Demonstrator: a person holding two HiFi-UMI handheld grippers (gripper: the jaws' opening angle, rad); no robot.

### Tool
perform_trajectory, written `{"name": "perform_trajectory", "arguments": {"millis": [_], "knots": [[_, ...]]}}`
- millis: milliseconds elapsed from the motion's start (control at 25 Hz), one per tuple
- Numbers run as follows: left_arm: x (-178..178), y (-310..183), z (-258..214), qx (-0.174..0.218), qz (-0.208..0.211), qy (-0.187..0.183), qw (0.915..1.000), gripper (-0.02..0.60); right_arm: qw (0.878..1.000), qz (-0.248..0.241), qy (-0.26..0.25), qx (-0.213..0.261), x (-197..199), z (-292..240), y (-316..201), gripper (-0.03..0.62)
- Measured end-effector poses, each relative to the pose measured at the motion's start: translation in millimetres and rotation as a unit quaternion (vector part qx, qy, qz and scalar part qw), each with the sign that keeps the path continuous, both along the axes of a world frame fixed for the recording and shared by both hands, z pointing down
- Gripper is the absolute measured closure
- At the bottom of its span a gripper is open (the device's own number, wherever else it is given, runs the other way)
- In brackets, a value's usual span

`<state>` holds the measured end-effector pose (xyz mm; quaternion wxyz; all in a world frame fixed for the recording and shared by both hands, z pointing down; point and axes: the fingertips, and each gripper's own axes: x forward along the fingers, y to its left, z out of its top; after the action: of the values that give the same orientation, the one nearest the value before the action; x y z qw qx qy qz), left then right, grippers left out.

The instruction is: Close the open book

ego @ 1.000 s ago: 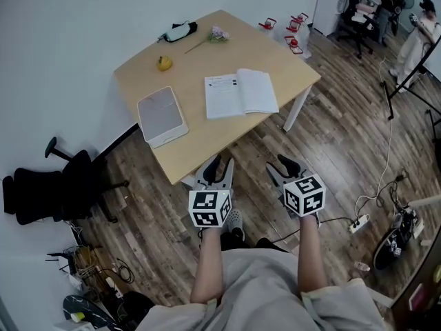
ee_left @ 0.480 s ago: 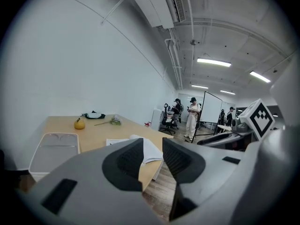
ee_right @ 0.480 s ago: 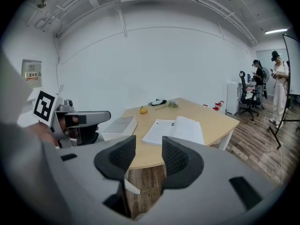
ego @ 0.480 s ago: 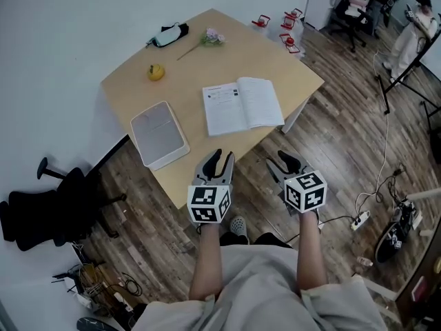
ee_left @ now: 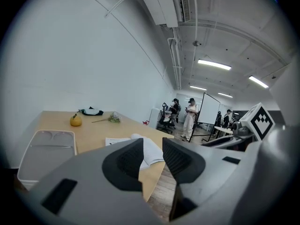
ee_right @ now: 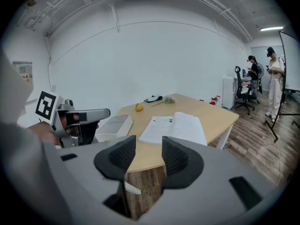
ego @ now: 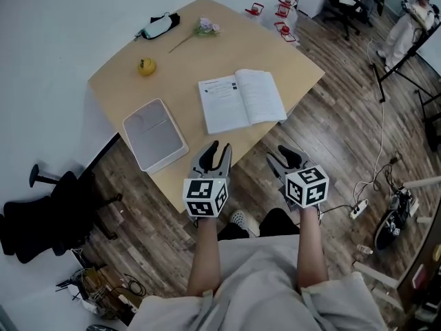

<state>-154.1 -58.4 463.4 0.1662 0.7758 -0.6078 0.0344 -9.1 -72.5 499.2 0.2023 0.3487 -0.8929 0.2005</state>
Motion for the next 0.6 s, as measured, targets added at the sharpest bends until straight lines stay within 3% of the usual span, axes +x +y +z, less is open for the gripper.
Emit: {"name": "perform_trajectory", "arguments": {"millis": [280, 600], "knots": [[-0.5, -8.0, -4.6, 0.004, 0.006, -0.002, 1.0, 0.449, 0.999, 0.026, -0.037, -0.011, 4.5, -8.8, -18.0, 0.411], [-4.0, -35.9, 3.3, -0.002, -0.001, -0.008, 1.0, 0.449, 0.998, 0.02, -0.058, -0.035, -0.6, 8.2, -49.3, 0.411]]}}
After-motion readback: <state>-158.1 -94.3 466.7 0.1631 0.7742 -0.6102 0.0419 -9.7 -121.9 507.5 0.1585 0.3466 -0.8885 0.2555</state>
